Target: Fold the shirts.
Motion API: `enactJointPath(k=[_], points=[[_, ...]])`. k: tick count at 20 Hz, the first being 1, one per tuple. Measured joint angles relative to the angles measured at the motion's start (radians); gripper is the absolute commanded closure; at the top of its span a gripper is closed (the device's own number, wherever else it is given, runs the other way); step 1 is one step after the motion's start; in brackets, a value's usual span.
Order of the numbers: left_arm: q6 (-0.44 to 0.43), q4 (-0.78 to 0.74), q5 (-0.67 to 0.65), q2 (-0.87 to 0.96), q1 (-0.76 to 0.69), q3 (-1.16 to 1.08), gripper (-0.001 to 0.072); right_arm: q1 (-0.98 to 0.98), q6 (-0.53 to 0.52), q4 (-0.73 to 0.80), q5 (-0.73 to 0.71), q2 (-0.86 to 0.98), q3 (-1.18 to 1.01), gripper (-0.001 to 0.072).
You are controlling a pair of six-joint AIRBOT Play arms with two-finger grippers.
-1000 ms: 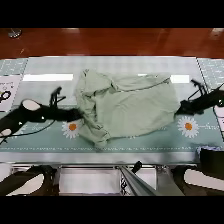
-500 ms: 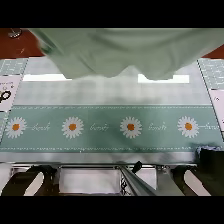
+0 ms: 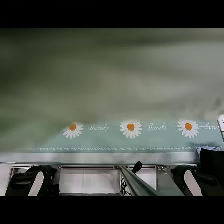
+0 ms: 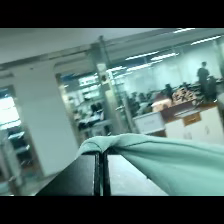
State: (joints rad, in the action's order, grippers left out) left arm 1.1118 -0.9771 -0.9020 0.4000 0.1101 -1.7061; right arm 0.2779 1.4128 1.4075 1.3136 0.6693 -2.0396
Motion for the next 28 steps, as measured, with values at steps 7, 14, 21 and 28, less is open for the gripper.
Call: enactJointPath(k=[7, 14, 21, 28], points=[[0.211, -0.224, -0.342, 0.0, 0.001, -0.001, 0.0683, 0.0, 0.018, 0.029, 0.269, 0.062, 0.032, 0.0697], [0.258, -0.242, -0.528, 0.235, 0.0, 0.205, 0.0683, -0.002, 0.007, 0.014, 0.326, 0.251, 0.363, 0.0697], [0.158, -0.163, -0.343, 0.64, 0.0, 0.379, 0.0683, -0.002, -0.051, -0.031, -0.012, 0.574, 0.476, 0.0697], [0.09, 0.087, -0.068, 0.966, -0.008, 0.399, 0.0682, -0.001, -0.06, -0.228, -0.391, 0.843, 0.488, 0.0697]])
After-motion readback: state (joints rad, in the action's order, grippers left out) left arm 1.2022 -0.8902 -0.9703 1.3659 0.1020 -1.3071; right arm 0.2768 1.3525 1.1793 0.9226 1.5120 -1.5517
